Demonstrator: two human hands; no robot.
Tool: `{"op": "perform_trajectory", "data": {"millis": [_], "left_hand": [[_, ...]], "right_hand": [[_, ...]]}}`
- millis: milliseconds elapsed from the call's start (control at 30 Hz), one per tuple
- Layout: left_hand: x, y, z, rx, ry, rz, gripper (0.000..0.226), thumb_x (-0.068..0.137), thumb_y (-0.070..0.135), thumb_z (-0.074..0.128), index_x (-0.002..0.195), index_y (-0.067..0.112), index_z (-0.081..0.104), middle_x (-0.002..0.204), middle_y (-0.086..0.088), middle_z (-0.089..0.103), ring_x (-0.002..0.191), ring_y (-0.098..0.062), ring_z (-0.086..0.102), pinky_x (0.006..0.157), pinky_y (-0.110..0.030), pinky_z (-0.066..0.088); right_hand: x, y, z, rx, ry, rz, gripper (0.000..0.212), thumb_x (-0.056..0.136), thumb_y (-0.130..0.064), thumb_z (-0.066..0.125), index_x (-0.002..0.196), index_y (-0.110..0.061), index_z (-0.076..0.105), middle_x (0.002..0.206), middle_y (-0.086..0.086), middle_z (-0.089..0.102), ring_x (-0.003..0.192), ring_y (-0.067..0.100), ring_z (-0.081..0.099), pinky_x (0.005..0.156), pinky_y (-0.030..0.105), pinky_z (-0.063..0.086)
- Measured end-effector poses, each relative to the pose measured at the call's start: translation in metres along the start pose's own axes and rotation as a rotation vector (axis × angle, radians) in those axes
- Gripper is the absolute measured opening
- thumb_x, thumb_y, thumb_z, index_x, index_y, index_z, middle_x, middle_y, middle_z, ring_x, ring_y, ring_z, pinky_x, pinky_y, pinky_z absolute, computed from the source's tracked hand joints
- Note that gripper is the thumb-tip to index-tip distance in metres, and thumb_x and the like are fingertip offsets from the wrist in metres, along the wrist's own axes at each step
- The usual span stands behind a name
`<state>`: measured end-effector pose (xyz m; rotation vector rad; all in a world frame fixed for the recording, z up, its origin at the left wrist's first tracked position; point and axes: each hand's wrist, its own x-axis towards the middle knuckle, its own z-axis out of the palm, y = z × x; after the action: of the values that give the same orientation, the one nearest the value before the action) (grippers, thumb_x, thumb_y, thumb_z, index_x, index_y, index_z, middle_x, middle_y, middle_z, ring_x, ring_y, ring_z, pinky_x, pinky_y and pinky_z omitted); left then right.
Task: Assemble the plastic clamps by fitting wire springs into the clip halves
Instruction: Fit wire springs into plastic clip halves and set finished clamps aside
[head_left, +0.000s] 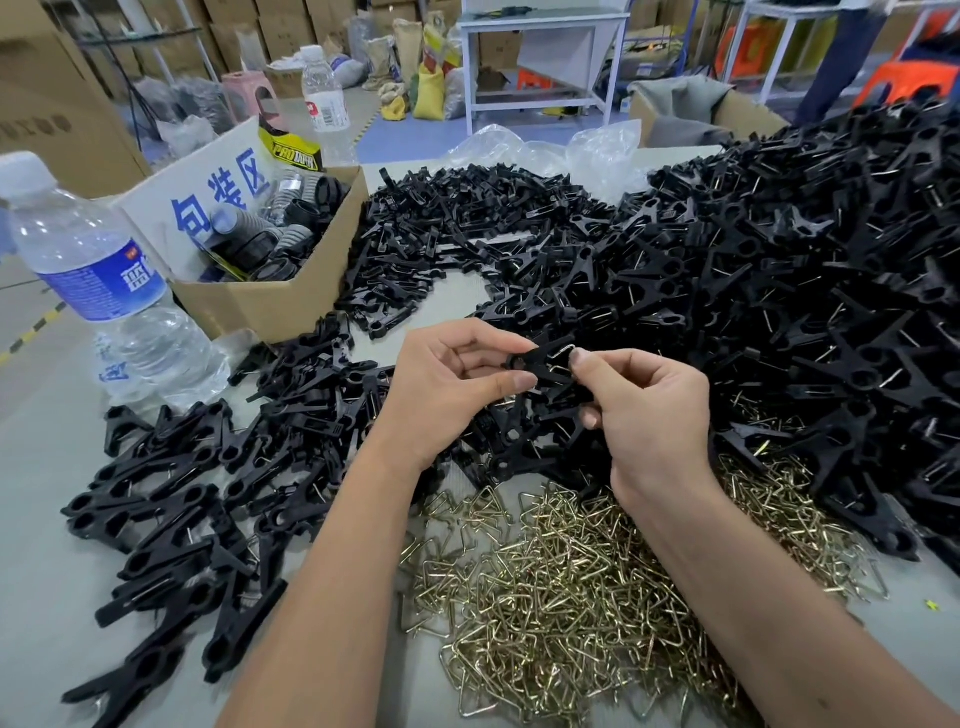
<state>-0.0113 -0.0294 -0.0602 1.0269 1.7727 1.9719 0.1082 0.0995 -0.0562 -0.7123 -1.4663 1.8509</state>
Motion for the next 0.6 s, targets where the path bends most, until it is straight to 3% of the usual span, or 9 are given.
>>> {"op": "perform_trajectory", "data": {"millis": [133, 367, 600], "left_hand": [[0.0, -0.001, 0.0, -0.002, -0.003, 0.005, 0.029, 0.074, -0.009, 0.085, 0.1, 0.002, 0.076, 0.098, -0.018, 0.078, 0.091, -0.03, 0.075, 0.086, -0.037, 0.061], [-0.001, -0.001, -0.008, -0.007, -0.018, 0.007, 0.028, 0.075, -0.002, 0.084, 0.102, 0.002, 0.075, 0.097, -0.016, 0.078, 0.091, -0.029, 0.074, 0.083, -0.032, 0.06], [0.0, 0.0, -0.01, -0.1, -0.038, 0.028, 0.029, 0.072, 0.001, 0.085, 0.099, 0.006, 0.077, 0.101, -0.017, 0.078, 0.095, -0.029, 0.074, 0.09, -0.039, 0.061]], "right_hand": [[0.0, 0.001, -0.001, -0.004, -0.012, -0.029, 0.02, 0.087, -0.014, 0.083, 0.069, -0.012, 0.076, 0.063, 0.007, 0.066, 0.045, 0.014, 0.048, 0.045, 0.025, 0.042], [-0.003, -0.004, 0.0, 0.021, -0.247, -0.004, 0.015, 0.087, -0.011, 0.082, 0.072, -0.011, 0.078, 0.068, 0.002, 0.068, 0.047, 0.012, 0.05, 0.046, 0.021, 0.044], [-0.002, -0.01, -0.002, 0.208, -0.359, 0.242, 0.006, 0.073, -0.018, 0.08, 0.07, -0.014, 0.076, 0.073, 0.002, 0.067, 0.06, 0.007, 0.057, 0.048, 0.019, 0.044]]}}
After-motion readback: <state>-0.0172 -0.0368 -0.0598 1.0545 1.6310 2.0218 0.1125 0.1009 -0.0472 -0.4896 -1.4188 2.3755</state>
